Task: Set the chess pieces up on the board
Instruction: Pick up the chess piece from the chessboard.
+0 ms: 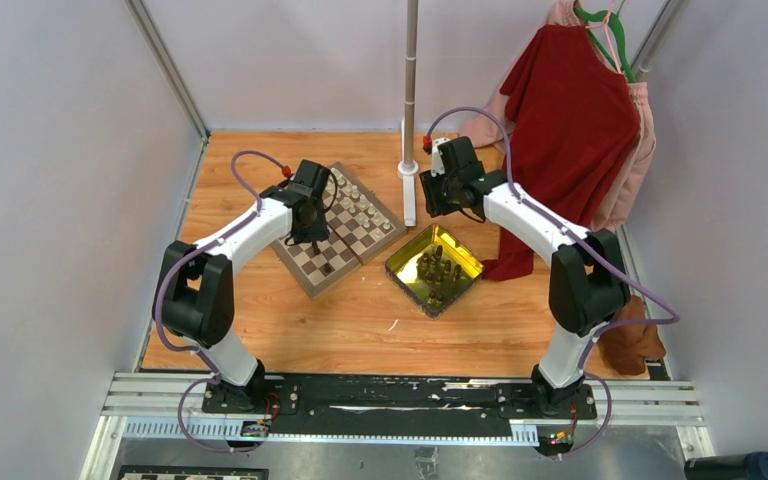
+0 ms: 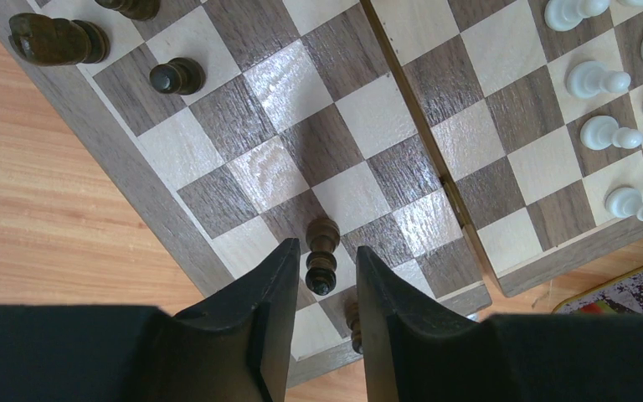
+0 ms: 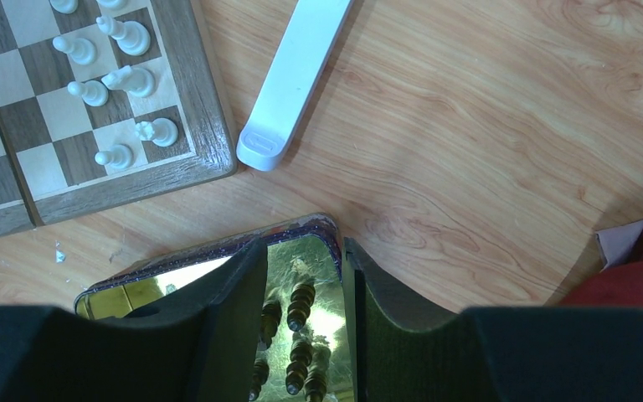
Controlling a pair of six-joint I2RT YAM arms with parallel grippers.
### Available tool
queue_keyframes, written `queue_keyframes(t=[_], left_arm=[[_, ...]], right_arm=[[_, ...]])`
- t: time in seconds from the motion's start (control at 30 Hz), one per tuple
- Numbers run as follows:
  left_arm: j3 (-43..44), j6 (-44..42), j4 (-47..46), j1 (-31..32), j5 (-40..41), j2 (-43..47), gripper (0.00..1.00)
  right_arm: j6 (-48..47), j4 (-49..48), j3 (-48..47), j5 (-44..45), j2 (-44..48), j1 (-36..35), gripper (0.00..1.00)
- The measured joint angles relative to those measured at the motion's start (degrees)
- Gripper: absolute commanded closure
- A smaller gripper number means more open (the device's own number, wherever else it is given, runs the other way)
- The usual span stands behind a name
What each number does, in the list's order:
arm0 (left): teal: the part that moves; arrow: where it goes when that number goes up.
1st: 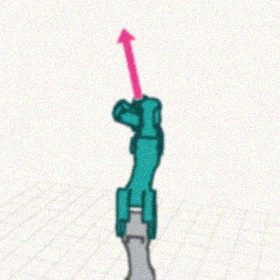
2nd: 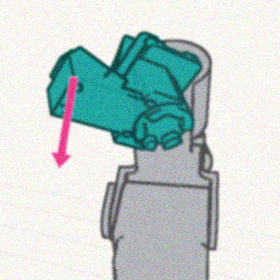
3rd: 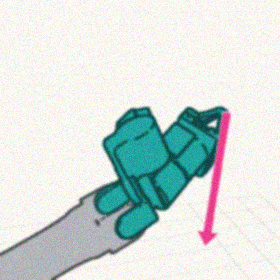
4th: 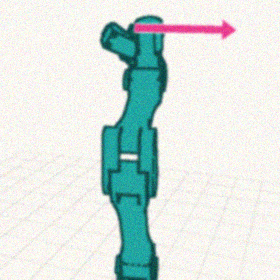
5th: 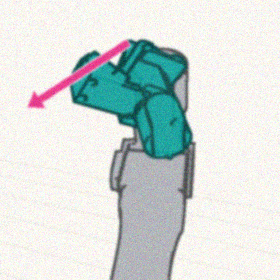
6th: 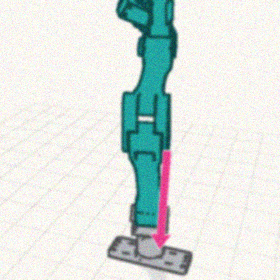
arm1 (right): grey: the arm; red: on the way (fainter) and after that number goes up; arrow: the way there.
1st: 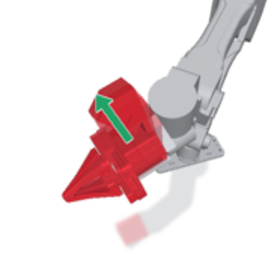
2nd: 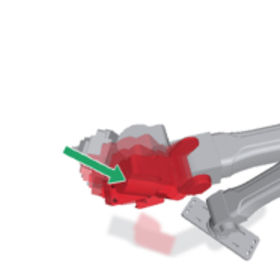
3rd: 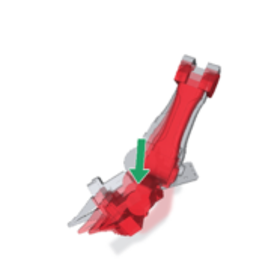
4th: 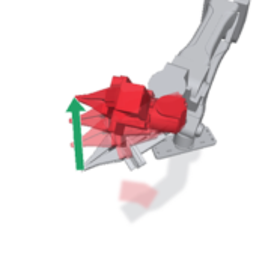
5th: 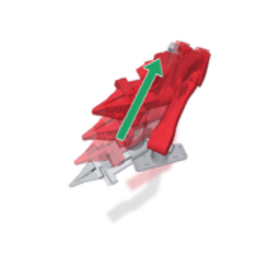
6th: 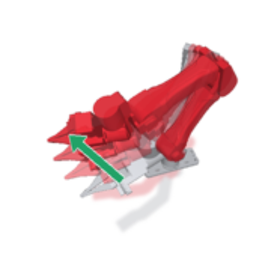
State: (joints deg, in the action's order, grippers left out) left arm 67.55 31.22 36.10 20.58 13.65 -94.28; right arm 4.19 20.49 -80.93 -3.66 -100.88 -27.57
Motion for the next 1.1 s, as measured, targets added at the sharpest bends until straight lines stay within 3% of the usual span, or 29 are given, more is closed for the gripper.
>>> queue_keyframes(t=[0.73, 0.93, 1.1], left_arm=[[0.00, -0.66, 0.63, -0.26, -0.63, -0.52, 0.75], [0.00, -0.70, 0.74, -0.26, -0.61, -0.50, 0.84], [0.00, -0.74, 0.85, -0.26, -0.50, -0.28, 0.85]], right_arm=[[0.35, 0.09, -0.24, -0.90, -1.38, 0.35, 0.58], [0.44, 0.09, -0.24, -1.03, -1.40, 0.35, 0.58], [0.59, 0.09, -0.24, -1.25, -1.40, 0.35, 0.58]])
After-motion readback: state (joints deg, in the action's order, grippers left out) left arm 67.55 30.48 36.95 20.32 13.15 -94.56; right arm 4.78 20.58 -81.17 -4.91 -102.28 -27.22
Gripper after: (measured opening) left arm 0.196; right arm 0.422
